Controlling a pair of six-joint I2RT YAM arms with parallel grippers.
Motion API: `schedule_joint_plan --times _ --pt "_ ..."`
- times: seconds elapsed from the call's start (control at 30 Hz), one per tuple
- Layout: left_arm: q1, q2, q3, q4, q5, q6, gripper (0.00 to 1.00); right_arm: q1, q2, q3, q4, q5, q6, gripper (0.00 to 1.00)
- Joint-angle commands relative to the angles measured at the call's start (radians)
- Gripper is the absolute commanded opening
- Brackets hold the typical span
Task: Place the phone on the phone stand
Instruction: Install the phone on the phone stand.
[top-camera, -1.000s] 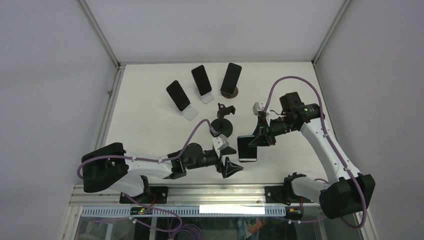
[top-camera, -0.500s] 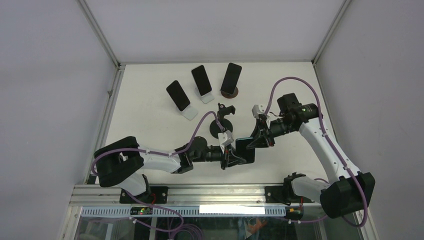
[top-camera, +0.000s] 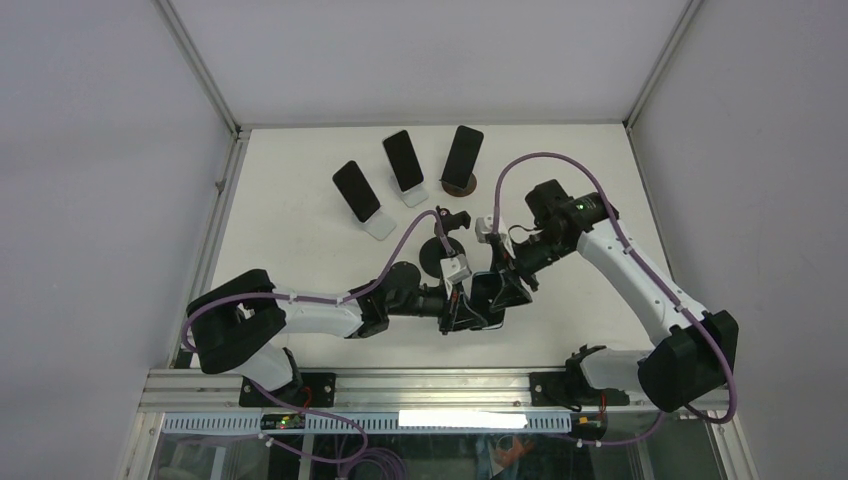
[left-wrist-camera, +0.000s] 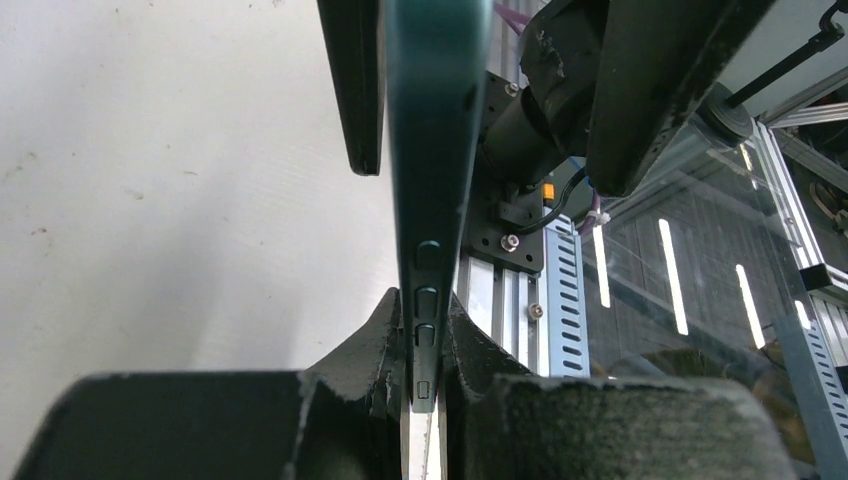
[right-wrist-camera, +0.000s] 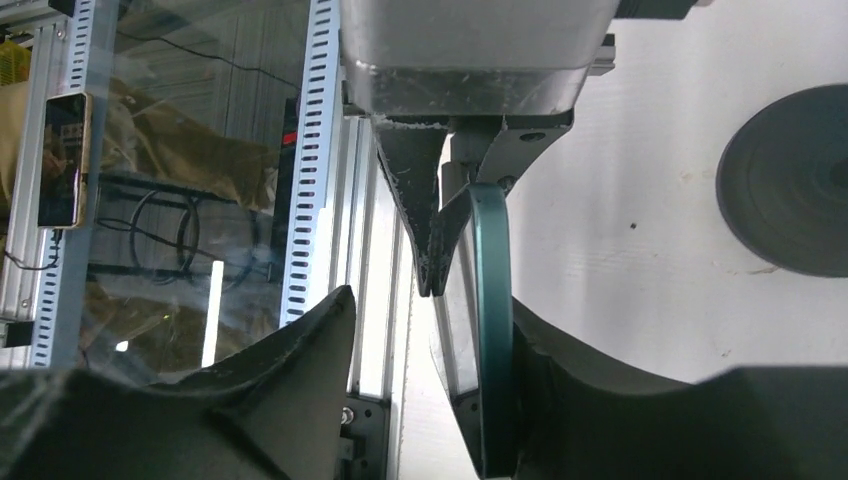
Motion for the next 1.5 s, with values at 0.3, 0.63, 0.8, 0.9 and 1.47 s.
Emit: schedule_joint_plan --times 0.3,0.63,0.8,0.9,1.47 --pt "0.015 -0.063 0.048 -0.006 0.003 0.026 0.0 0.049 0.026 0.046 0.03 0.075 0.142 0.13" --pt "0.04 -0.19 0.067 -0.244 -0.042 -0.064 0.47 0.019 -0.023 -0.017 0.041 0.047 0.108 0.0" --pt "0.068 -0.392 0.113 -0.59 -0.175 -0.106 0.56 -0.122 -0.051 -0.113 0.069 -0.017 0.065 0.0" --pt "0.072 -0.469 0.189 -0.799 -0.352 -0.086 0.58 -0.18 -0.044 -0.113 0.054 -0.012 0.049 0.0" --pt "0.039 -0.164 0.66 -1.208 -1.084 -0.207 0.64 -0.266 -0.018 -0.107 0.028 -0.018 0.026 0.0"
